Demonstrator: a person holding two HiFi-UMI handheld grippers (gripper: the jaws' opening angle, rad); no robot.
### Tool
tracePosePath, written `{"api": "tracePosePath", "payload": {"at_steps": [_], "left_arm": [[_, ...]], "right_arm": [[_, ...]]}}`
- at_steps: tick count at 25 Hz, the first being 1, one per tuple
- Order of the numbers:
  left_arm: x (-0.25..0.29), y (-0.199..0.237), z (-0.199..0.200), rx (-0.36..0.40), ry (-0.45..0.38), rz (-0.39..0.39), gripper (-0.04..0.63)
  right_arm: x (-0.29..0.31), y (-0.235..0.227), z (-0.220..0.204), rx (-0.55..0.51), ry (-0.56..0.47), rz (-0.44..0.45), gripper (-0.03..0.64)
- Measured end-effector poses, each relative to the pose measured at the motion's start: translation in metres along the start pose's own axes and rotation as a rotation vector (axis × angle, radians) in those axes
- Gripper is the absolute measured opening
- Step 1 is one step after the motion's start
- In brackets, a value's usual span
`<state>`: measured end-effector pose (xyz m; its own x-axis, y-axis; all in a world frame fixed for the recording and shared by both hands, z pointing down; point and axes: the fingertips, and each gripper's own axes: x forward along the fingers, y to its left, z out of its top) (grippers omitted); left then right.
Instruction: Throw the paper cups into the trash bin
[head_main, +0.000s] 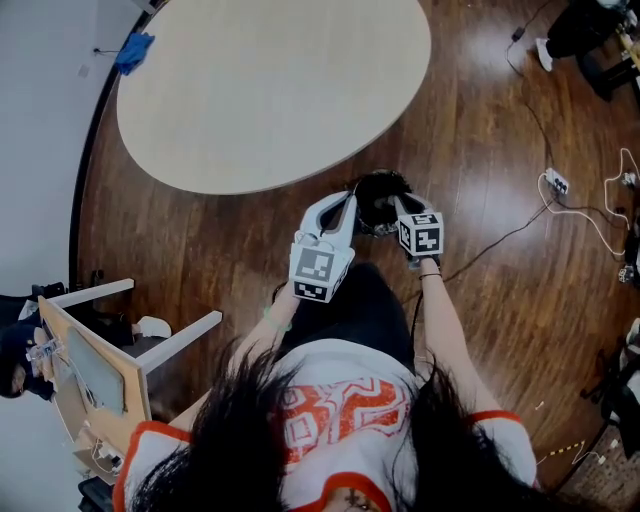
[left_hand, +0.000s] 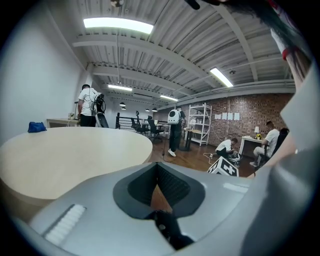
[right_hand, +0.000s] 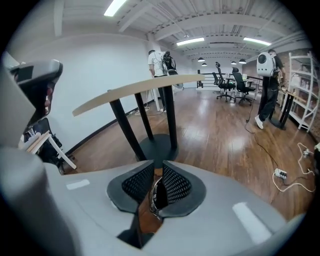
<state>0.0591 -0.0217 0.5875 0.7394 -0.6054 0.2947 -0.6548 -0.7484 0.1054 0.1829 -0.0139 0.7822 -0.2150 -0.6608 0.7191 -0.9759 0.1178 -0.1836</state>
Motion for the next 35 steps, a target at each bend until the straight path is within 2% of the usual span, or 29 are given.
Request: {"api": "tracePosePath", "payload": {"at_steps": [3, 10, 17, 25, 35], "left_arm": [[-0.009, -0.005, 0.01, -0.014, 0.002, -0.002, 0.0], [-0.032, -0.015, 0.049, -0.05, -0.01, -0.007, 0.0], [-0.034, -0.011, 0.076, -0.026, -0.052, 0.009, 0.0], [-0.029, -0.01, 0.09, -0.035, -0.091, 0.023, 0.0], [-0.036, -0.027, 0.097, -0.006, -0.111, 0.015, 0.0]], "right_arm": [[-0.028, 0.004, 0.011, 0.032, -0.035, -0.02, 0.002], [-0.104, 0.028, 0.048, 0.101, -0.133, -0.036, 0.002], [-0.169, 0.054, 0.104, 0.158, -0.272, -0.029, 0.002], [-0.211, 0.081, 0.147, 0.14, -0.388, 0.023, 0.0], [-0.232, 0.086, 0.16, 0.117, -0.44, 0.046, 0.0]]}}
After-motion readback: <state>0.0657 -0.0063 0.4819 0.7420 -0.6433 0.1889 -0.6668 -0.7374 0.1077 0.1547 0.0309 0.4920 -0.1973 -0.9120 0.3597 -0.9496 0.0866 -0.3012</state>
